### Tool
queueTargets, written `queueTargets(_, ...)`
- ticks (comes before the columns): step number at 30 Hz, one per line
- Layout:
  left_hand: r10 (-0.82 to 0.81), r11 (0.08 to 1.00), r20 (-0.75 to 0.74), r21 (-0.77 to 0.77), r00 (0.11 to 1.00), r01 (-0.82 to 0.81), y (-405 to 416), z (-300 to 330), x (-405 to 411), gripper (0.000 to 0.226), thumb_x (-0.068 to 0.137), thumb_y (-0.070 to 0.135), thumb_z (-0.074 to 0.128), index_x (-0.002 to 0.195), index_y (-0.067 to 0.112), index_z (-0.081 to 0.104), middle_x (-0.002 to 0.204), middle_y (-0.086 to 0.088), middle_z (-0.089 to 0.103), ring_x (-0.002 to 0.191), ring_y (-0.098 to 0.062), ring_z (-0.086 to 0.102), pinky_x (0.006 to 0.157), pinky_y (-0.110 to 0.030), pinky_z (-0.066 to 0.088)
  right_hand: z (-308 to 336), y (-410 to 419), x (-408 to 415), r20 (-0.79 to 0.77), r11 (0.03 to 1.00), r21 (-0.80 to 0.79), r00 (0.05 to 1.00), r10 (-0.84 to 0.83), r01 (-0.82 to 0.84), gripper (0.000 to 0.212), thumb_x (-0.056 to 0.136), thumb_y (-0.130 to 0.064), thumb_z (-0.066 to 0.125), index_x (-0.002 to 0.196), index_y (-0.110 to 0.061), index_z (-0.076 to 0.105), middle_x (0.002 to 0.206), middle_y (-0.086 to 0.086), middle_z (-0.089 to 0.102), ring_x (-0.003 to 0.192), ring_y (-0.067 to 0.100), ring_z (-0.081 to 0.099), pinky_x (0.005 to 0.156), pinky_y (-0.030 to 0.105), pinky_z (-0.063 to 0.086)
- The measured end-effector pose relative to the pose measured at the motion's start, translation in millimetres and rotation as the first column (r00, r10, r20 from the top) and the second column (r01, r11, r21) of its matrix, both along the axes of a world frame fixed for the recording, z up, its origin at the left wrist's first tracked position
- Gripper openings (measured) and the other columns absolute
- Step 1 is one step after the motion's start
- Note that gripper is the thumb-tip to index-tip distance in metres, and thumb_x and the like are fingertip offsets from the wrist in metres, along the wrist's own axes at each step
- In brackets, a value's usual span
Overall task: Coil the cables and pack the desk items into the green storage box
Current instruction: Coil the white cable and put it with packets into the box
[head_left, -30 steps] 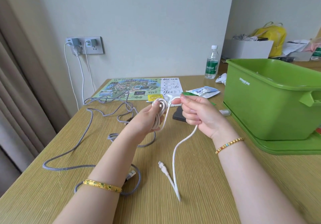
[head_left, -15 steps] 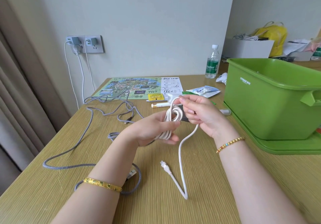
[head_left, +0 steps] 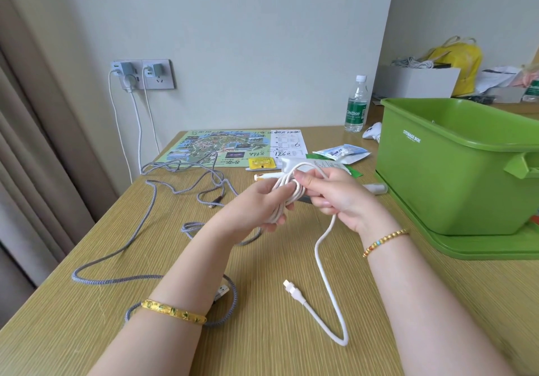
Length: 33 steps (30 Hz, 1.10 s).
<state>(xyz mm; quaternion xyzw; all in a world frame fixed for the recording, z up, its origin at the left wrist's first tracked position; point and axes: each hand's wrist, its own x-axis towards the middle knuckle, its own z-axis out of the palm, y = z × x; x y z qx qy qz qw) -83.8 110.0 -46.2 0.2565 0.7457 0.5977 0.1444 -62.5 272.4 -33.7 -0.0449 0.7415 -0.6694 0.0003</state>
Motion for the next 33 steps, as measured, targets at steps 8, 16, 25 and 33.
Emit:
queueTargets(8,0.118,0.991,-0.074,0.072,0.990,-0.113,-5.3,0.9,-5.9,0.024,0.098,0.030,0.042,0.085,0.020,0.059,0.073,0.002,0.060,0.054,-0.005,0.058,0.054,-0.021,0.052,3.0,9.0,-6.4,-0.078,0.880,-0.406,0.950,-0.302,0.246,0.016,0.090,-0.009,0.057,0.075,-0.012,0.052,0.057,-0.003,0.036,0.033,0.000,0.025,0.030,0.012,0.015)
queueTargets(16,0.142,0.791,0.279,0.545,0.950,-0.278,-4.3,1.6,-16.9,0.030,0.100,0.033,0.034,0.107,0.017,0.058,0.097,-0.001,0.071,0.093,-0.016,0.068,0.086,-0.034,0.052,-9.5,-10.0,-7.9,0.052,0.994,-0.066,0.995,-0.080,0.083,0.019,0.092,-0.017,0.056,0.076,-0.008,0.063,0.053,-0.002,0.043,0.032,0.002,0.032,0.032,0.014,0.026)
queueTargets(25,0.155,0.690,0.408,0.607,0.900,-0.394,-5.2,-0.2,-21.0,0.028,0.101,0.034,0.034,0.101,0.012,0.051,0.067,-0.004,0.070,0.059,-0.019,0.069,0.073,-0.036,0.058,-18.0,-20.5,-3.7,0.227,0.956,0.213,0.962,0.154,-0.204,0.023,0.095,-0.026,0.051,0.091,-0.009,0.067,0.043,-0.010,0.041,0.031,0.003,0.032,0.035,0.015,0.027)
queueTargets(33,0.327,0.816,0.334,0.373,0.884,-0.443,-5.0,-3.7,-23.2,0.026,0.101,0.033,0.031,0.091,0.017,0.049,0.066,-0.002,0.050,0.048,-0.009,0.046,0.045,-0.021,0.043,-14.6,-17.1,-0.6,0.302,0.898,0.275,0.917,0.259,-0.344,0.021,0.094,-0.022,0.053,0.102,-0.010,0.067,0.044,-0.010,0.034,0.034,0.003,0.024,0.035,0.015,0.021)
